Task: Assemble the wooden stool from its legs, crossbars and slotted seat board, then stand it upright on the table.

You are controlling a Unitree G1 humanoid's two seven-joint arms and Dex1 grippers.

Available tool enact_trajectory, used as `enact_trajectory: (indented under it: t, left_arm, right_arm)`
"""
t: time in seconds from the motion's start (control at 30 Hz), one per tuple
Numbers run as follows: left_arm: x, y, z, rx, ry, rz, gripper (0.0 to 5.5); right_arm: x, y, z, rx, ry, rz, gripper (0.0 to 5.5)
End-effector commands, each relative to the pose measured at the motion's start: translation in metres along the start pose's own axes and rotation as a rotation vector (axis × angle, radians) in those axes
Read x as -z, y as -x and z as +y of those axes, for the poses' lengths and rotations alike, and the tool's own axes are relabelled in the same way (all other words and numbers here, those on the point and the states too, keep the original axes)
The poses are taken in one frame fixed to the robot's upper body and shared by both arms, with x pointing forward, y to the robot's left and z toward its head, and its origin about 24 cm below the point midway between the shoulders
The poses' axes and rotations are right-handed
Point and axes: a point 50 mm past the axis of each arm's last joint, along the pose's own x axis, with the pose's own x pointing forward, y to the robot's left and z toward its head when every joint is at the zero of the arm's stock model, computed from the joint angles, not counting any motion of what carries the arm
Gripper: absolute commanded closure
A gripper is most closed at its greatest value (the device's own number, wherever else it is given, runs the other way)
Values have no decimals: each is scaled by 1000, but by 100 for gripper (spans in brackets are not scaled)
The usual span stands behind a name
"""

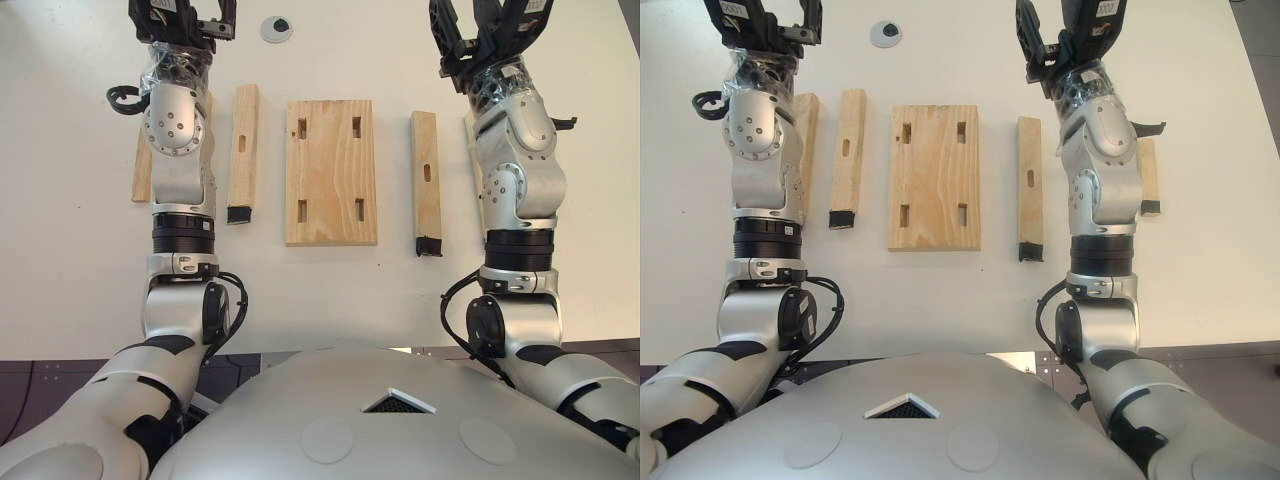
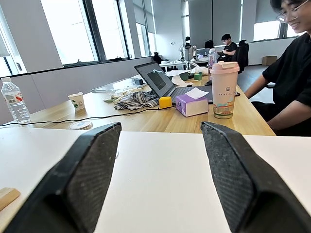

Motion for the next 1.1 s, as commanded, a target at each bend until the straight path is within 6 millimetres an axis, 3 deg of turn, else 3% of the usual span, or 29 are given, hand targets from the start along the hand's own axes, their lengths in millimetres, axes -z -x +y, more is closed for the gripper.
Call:
enact_trajectory:
  t: [0.03, 0.37, 0.47, 0.6, 0.73, 0.83, 0.9, 0.97, 1.1]
  left_arm:
    - [-1, 0, 1, -4, -3, -1, 126]
    - [1, 1, 1, -4, 0, 6, 126]
    - [11, 0, 4, -51, 197, 95, 126]
    - [17, 7, 9, -112, 221, 89, 126]
    - [19, 18, 21, -167, 215, 83, 126]
    - [22, 30, 26, -201, 201, 101, 126]
    - [22, 36, 27, -216, 195, 104, 126]
    - [23, 42, 28, -224, 187, 114, 126]
    - [24, 51, 30, -244, 177, 129, 126]
  right_arm:
    - [-2, -2, 1, -4, 10, -1, 248]
    - [-2, -1, -2, 14, 17, -1, 248]
    - [2, -1, -8, 70, 20, 12, 248]
    - [2, 2, -19, 100, 45, 25, 248]
    - [-9, 53, -74, 155, 204, 131, 248]
    - [-8, 93, -102, 207, 247, 259, 248]
    - [-1, 117, -111, 255, 225, 345, 248]
    - [11, 136, -107, 260, 203, 434, 248]
    - [29, 160, -108, 342, 160, 541, 248]
